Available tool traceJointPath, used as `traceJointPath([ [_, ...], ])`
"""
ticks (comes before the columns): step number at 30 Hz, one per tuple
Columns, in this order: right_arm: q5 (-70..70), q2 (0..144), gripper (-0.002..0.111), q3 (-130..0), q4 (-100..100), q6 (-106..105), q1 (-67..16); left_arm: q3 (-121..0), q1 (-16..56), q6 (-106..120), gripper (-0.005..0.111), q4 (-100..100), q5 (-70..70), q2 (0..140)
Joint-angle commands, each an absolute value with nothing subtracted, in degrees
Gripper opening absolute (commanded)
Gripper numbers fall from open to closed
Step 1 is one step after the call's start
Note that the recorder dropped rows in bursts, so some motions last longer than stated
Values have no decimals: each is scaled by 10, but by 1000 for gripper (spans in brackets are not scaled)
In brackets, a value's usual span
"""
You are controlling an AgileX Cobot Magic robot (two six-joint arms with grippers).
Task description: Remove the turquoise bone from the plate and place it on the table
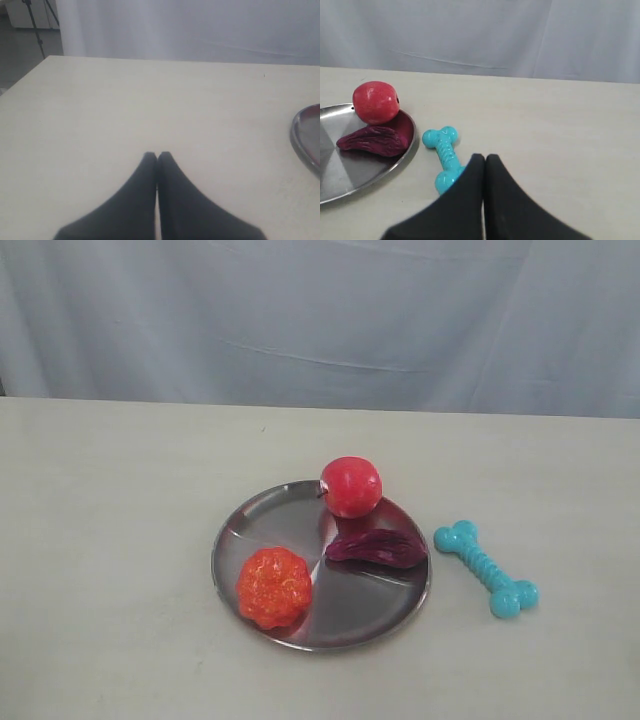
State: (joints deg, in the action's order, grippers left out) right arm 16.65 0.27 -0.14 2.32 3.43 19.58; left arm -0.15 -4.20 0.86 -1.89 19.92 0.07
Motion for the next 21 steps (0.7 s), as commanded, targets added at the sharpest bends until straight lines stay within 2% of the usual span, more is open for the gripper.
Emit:
traceJointPath([
  [1,187,0,0,0,24,38,195,0,-45,6,0,-19,196,0],
  [21,199,0,0,0,14,51,187,0,-45,6,0,-16,196,0],
])
